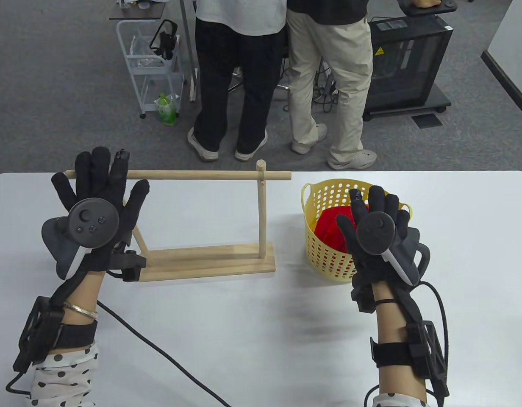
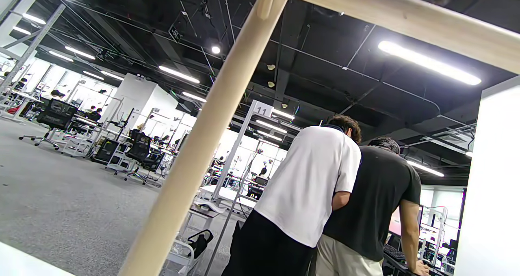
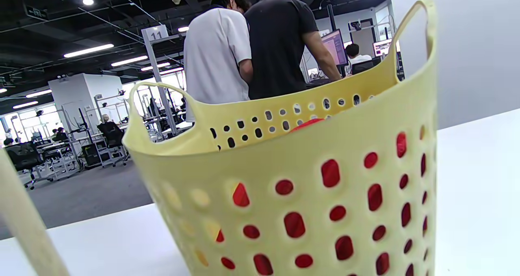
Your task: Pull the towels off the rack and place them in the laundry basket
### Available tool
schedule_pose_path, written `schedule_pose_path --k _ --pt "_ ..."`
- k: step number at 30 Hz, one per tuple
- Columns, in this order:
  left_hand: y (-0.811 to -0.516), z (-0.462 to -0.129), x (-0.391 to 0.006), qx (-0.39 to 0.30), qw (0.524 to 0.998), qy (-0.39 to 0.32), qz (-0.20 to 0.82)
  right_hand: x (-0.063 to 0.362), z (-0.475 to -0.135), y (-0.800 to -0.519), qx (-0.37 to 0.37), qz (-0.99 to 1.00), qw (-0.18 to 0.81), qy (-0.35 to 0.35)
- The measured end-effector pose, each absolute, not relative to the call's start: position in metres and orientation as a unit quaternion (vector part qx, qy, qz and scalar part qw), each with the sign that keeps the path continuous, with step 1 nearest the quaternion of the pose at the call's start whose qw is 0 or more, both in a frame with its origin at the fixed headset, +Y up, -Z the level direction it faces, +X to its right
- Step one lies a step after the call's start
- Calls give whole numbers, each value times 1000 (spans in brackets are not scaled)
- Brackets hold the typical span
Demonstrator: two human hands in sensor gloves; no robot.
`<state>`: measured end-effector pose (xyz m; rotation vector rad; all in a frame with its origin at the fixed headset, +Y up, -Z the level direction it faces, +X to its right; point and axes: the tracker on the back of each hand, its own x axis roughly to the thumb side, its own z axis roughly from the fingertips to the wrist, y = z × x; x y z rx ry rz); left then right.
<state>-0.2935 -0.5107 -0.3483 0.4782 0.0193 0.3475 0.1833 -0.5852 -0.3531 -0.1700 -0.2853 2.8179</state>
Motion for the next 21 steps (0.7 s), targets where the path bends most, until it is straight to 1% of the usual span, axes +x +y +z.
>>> schedule_pose_path --k 9,12,17,21 --pt "-513 -349 -292 247 955 15 163 182 -341 -592 -44 981 146 -120" --pt "-512 -345 -291 253 954 6 162 179 -339 -593 -32 980 148 -128" --pt "-515 -328 -286 280 949 -34 144 167 -329 -590 -8 976 136 -169" --pt "-528 -305 -281 298 940 -81 144 148 -313 -589 31 973 127 -190"
